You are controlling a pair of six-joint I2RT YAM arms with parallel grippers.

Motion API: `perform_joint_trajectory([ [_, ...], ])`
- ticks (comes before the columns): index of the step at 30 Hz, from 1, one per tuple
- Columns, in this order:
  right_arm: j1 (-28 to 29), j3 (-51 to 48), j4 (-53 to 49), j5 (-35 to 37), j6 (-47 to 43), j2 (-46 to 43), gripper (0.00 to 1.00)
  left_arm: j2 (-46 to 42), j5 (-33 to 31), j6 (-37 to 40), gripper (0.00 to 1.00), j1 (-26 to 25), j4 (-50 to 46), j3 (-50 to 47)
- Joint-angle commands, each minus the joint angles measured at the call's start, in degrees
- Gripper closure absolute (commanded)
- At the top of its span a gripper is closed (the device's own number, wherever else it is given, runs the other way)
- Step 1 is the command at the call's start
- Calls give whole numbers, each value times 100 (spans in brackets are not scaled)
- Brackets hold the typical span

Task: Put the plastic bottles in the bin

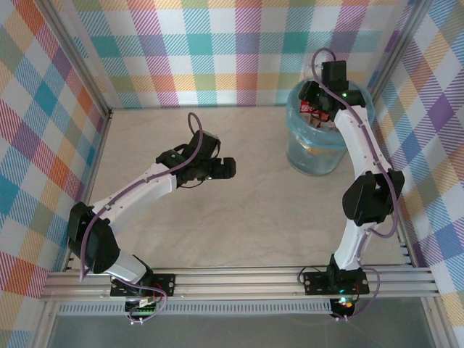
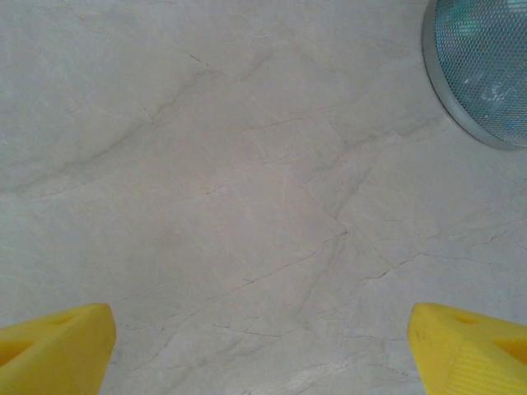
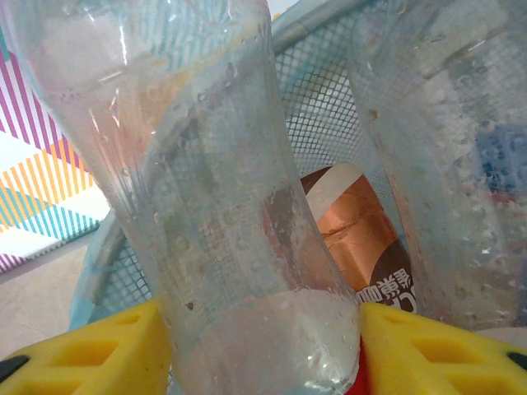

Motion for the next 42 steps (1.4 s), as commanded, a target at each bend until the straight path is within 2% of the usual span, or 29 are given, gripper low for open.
perform_joint_trajectory([
  [1, 22, 2, -155, 149, 57, -98, 45, -185, -87, 8, 8, 43, -125, -41],
  [5, 19, -413, 173, 75, 229, -377, 48, -214, -88, -6, 8, 42, -100, -76],
  [15, 23, -1823, 1501, 499, 828, -1536, 52, -197, -52, -19, 8, 43, -55, -98],
  [22, 12, -2054, 1553, 771, 1175, -1738, 52, -162, -8, -34, 8, 43, -9, -57],
  [30, -92, -2413, 1325, 722, 1671, -1543, 49, -136, 36, -30, 9, 43, 9, -76],
  [36, -101, -2205, 1079, 608, 1815, -1239, 41, -153, 12, -9, 8, 48, -9, -98],
  [42, -101, -1853, 914, 491, 1868, -1293, 22, -211, -16, -32, 9, 43, -17, -119],
])
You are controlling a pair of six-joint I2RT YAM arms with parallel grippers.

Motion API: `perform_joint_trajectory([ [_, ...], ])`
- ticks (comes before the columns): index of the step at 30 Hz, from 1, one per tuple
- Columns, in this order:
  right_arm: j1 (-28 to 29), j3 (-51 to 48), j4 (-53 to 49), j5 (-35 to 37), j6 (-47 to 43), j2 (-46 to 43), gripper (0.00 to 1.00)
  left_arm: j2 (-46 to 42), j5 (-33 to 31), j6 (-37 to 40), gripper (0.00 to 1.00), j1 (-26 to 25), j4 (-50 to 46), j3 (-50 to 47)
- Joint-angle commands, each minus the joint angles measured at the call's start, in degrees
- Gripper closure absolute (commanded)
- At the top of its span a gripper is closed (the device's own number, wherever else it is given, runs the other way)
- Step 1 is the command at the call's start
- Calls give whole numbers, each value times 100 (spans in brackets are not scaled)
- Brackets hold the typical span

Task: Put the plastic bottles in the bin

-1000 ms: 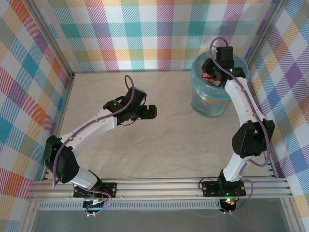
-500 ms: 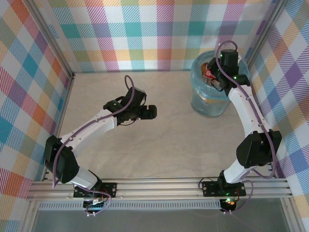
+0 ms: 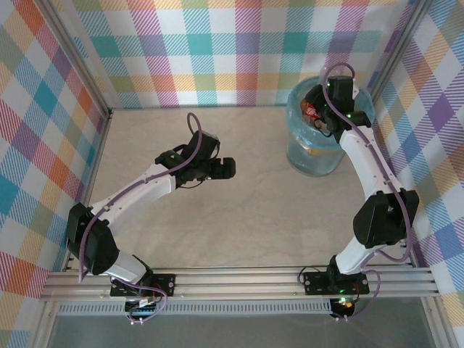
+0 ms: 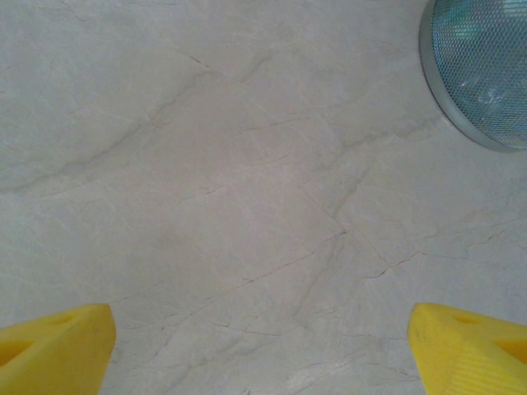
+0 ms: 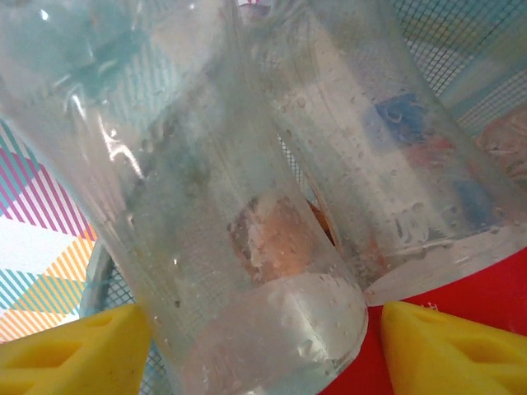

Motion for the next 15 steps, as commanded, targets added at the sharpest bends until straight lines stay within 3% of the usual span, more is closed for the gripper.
perform_joint_trajectory([
  [1, -58, 256, -530, -93, 216, 19, 20, -164, -26, -35, 8, 43, -39, -81],
  [15, 116, 898, -658, -570, -228, -514, 21, -163, -54, -58, 8, 43, -32, -66],
])
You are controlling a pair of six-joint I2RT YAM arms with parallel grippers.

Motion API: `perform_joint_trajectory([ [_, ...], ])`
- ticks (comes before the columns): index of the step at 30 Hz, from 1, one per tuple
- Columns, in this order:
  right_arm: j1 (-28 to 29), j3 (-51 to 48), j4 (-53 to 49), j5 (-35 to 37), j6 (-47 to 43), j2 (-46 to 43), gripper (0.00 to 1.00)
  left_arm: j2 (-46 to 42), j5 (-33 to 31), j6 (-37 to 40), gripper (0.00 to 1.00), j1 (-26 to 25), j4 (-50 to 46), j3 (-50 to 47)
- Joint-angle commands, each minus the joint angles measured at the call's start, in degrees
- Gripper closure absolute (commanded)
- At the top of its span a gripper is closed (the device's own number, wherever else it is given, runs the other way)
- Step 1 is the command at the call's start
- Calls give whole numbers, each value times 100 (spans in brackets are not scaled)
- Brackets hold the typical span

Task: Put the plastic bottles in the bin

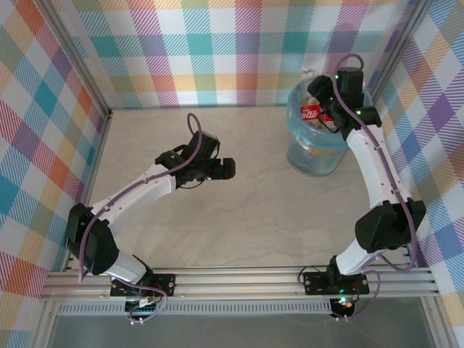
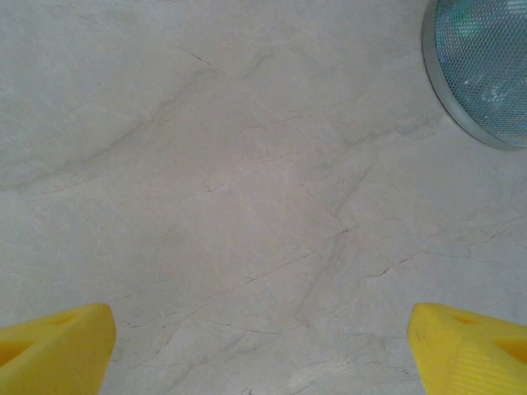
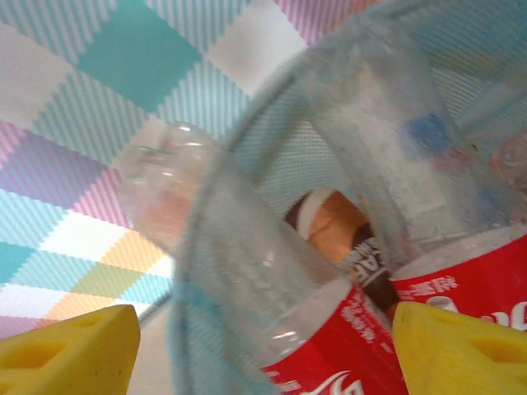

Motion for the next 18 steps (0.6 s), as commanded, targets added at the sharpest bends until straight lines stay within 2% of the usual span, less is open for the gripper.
perform_joint_trajectory([
  [1, 109, 294, -149, -272, -294, -245, 21, -170, -75, -43, 8, 44, -41, -33],
  [6, 400, 217, -327, -364, -984, -656, 24, -320, -576, 231, 8, 50, -247, 44],
  [10, 502, -370, -307, -573, -1524, -1332, 25, -583, -1116, 541, 7, 201, -278, 79],
  [15, 502, -1835, -208, -675, -2148, -2536, 25, -1120, -1532, 706, 6, 670, 27, -233],
  [18, 502, -2986, 125, -434, -2729, -3367, 21, -1564, -2023, 768, 4, 953, 438, -680],
])
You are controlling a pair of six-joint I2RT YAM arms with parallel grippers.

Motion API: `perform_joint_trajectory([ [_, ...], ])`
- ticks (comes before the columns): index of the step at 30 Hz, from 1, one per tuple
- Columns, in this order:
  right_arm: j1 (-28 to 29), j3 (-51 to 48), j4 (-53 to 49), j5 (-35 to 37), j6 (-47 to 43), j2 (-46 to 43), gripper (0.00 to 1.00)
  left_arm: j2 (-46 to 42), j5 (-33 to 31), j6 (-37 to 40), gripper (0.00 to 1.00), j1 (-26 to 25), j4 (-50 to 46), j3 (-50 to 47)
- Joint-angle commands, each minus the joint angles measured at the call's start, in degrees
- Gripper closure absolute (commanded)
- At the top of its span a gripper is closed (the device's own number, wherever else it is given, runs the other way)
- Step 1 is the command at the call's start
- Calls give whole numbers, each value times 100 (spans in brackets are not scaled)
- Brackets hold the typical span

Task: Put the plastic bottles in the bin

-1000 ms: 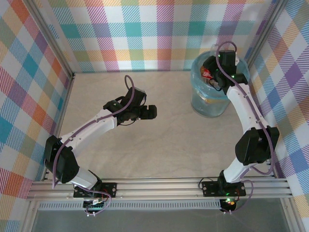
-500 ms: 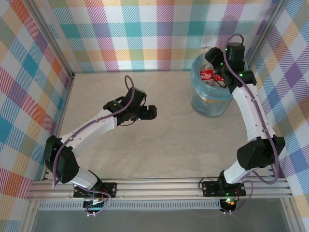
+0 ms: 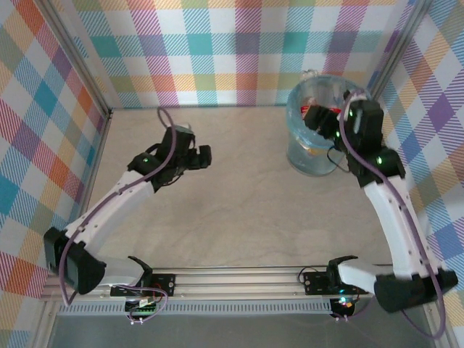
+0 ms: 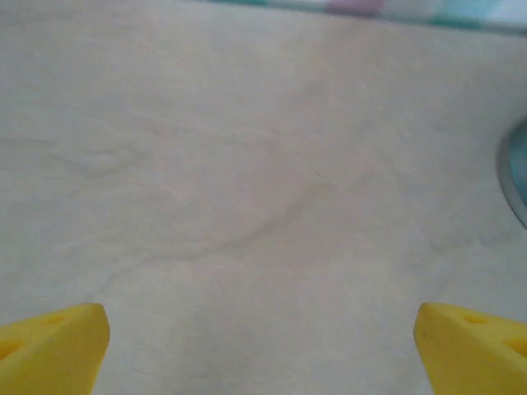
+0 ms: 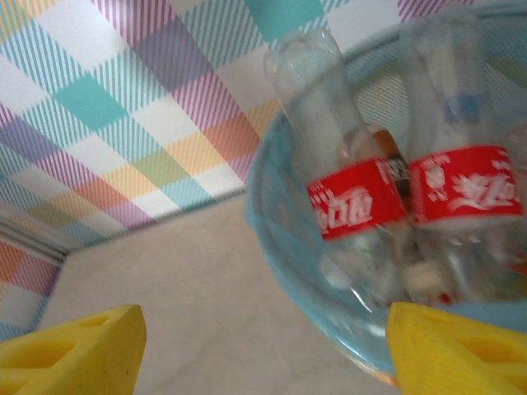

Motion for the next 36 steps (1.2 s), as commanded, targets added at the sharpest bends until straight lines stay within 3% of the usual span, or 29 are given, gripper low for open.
perform_joint_trajectory([
  [1, -12, -1156, 361, 197, -1005, -757, 19, -521, -876, 204, 3, 294, 529, -551],
  [6, -20, -3309, 1654, 1100, -1842, -1822, 6, -1199, -1802, 597, 1, 709, 2430, -2108],
  [8, -20, -3946, 2176, 1289, -2070, -1875, 0, -1281, -1872, 1013, 0, 831, 3252, -2735],
  [13, -38, -5238, 3941, 1326, -2448, -1398, 0, -985, -1925, 1555, 0, 1136, 4709, -3888],
  [21, -496, -6351, 7391, 33, -2972, 489, 0, -169, -722, 1861, 0, 1749, 6590, -5001],
  [24, -811, -6341, 7846, -623, -2979, 805, 0, 87, 141, 2314, 1, 1960, 6987, -4972],
  [28, -1308, -6329, 8931, -1641, -2720, 1749, 0, 450, 865, 2242, 0, 2366, 7351, -4858],
  [31, -1411, -6474, 10351, -1624, -2534, 2739, 0, 939, 1578, 2030, 0, 2706, 7874, -4879],
  [34, -1509, -6449, 9859, -1242, -2322, 2481, 0, 1651, 2113, 2255, 0, 2694, 8626, -4878],
  [36, -1512, -6268, 9570, -519, -2041, 2508, 0, 1579, 2110, 2254, 0, 2699, 7962, -4617],
])
